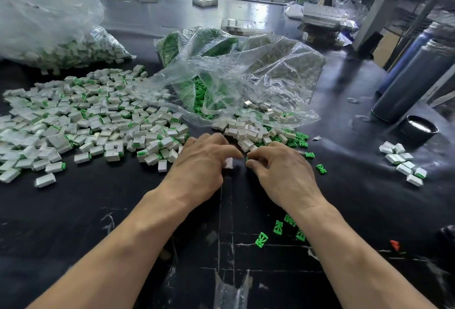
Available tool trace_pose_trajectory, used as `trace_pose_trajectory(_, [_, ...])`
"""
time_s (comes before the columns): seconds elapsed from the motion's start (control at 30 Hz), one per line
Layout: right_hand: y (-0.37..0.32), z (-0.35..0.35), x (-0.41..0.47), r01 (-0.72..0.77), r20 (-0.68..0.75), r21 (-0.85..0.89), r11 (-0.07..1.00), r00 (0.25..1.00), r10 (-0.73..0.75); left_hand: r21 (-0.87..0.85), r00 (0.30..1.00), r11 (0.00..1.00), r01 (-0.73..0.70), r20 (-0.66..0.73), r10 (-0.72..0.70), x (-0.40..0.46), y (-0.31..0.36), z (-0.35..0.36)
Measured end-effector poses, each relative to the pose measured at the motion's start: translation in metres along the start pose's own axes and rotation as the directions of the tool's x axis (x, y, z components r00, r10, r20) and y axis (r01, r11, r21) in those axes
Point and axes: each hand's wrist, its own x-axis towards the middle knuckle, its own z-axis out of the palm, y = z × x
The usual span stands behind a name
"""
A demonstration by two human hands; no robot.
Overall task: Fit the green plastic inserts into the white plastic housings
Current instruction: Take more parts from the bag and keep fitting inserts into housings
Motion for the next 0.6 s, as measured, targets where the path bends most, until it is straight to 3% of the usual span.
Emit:
trace_pose_trajectory(0.23, [-0.0067,0.0016,0.0009,-0.015,-0.006,-0.044,0.999,1.0,0.014,-0.031,0.999,0.998,0.05,-0.017,-0.051,0.0004,-0.0003,-0.0011])
trace_pose_trajectory(0.37, [-0.0082,0.0011,0.002,-0.053,0.017,0.011,0.999,0.998,0.052,-0.184,0.985,0.973,0.142,-0.072,-0.158,-0.0007,0.0009,-0.0005])
trace_pose_trajectory(0.47, [-0.007,-0.0011,0.0002,-0.068,0.011,0.093,0.993,0.998,0.067,-0.402,0.958,0.889,0.219,-0.085,-0.274,-0.0002,0.001,-0.0014])
trace_pose_trajectory(0.6, [-0.0073,-0.001,-0.0018,-0.059,0.013,0.166,0.984,0.998,0.057,-0.696,0.94,0.68,0.229,-0.025,-0.341,0.001,0.0027,-0.0039])
